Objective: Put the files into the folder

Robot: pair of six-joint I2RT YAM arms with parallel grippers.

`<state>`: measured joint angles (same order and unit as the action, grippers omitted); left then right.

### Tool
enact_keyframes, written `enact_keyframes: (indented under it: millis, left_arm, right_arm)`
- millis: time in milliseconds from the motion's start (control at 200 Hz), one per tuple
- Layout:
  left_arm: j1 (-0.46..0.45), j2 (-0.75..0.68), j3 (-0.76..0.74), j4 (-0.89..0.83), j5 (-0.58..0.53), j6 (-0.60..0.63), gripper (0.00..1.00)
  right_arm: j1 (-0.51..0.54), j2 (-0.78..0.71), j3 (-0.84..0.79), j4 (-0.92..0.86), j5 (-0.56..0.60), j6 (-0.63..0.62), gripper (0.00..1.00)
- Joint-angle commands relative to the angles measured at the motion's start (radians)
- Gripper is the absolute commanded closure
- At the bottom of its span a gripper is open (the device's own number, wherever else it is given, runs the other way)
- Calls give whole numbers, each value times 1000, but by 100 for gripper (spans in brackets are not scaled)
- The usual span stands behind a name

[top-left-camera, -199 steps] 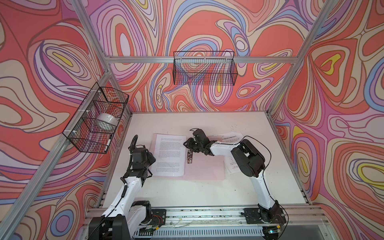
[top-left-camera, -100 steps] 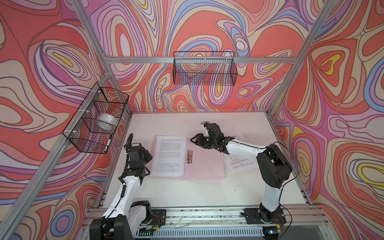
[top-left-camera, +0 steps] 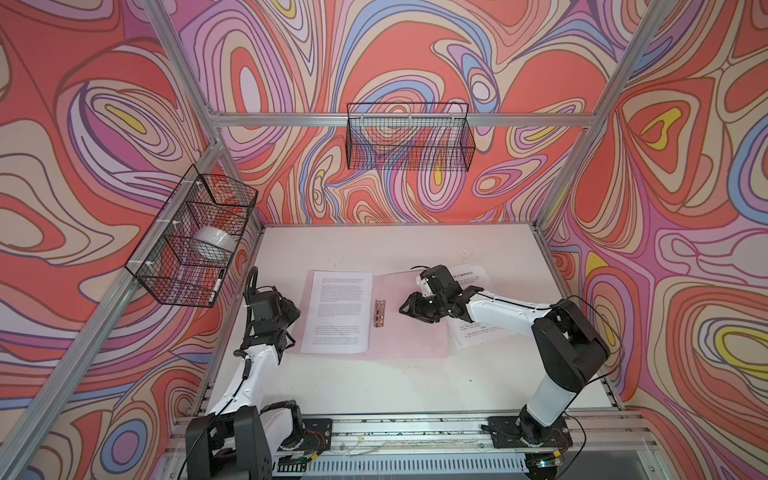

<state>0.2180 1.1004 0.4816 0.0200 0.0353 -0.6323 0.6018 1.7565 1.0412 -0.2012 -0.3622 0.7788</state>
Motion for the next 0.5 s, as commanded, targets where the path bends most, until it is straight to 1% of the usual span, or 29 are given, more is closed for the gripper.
enact_keyframes:
  millis: [0, 65, 210, 270, 391, 441, 496]
  left_arm:
    - [37, 55, -6, 76, 121, -11, 44]
    - [47, 78, -8, 91, 149, -5, 44]
    - [63, 109, -12, 125, 185, 4, 43]
    - [69, 127, -14, 142, 204, 7, 41]
    - [98, 155, -14, 166, 236, 12, 40]
    - [112, 167, -22, 199, 272, 4, 40]
    - [128, 183, -39, 262, 337, -18, 41]
  right_arm:
    - [-47, 84, -53, 41, -18, -11, 54]
    - [-58, 106, -64, 70, -5, -15, 54]
    - [-72, 150, -43, 68, 2, -40, 54]
    - [-74, 170, -38, 63, 9, -51, 54]
    - [-76, 196, -36, 56, 19, -72, 54]
    - [-79, 203, -38, 61, 14, -79, 54]
    - [-83, 211, -38, 63, 12, -84, 54]
